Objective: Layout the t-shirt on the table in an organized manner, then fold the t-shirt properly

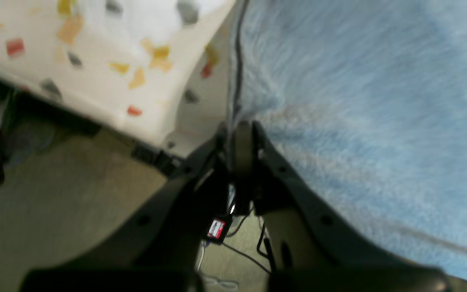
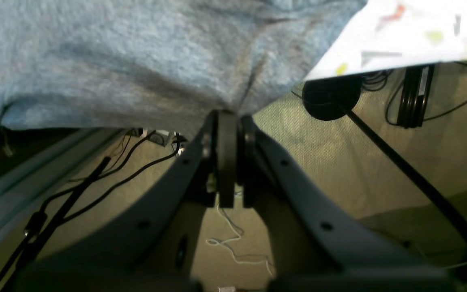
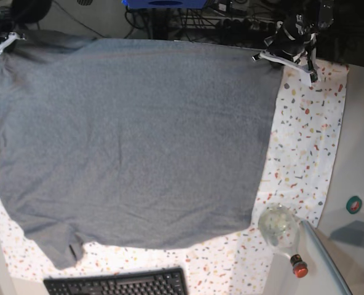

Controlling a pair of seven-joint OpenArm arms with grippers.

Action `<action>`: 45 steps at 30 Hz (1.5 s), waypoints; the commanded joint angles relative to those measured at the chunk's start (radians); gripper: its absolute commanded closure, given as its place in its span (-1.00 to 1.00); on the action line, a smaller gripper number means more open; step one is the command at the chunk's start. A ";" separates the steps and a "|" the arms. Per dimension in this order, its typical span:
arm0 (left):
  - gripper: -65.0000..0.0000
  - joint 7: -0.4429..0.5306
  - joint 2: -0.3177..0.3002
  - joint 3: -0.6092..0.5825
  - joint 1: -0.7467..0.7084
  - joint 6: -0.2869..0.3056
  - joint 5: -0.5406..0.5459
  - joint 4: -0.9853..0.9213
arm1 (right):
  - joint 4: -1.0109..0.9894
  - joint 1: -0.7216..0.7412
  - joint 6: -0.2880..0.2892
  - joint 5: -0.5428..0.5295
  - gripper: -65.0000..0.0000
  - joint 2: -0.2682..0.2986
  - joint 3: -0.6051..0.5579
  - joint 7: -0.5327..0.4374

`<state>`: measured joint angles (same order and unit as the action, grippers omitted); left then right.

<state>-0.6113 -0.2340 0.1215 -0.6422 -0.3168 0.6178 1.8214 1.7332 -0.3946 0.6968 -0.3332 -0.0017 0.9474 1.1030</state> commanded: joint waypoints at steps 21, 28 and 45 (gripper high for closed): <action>1.00 0.009 -0.003 0.004 0.000 -0.003 0.007 0.116 | 0.060 0.056 0.001 -0.001 1.00 0.055 -0.043 0.062; 1.00 -0.138 0.022 0.004 0.138 -0.003 0.009 0.107 | 0.060 0.170 0.001 -0.001 1.00 0.105 -0.123 0.078; 1.00 -0.186 0.063 0.005 0.391 -0.005 0.001 -0.094 | -0.310 0.458 -0.091 -0.001 1.00 0.257 -0.244 0.030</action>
<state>-0.8162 -0.1661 0.1234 -0.2626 -0.3283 0.6140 1.7092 1.4063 0.0483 0.6064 -0.3256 0.2378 0.7044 1.1442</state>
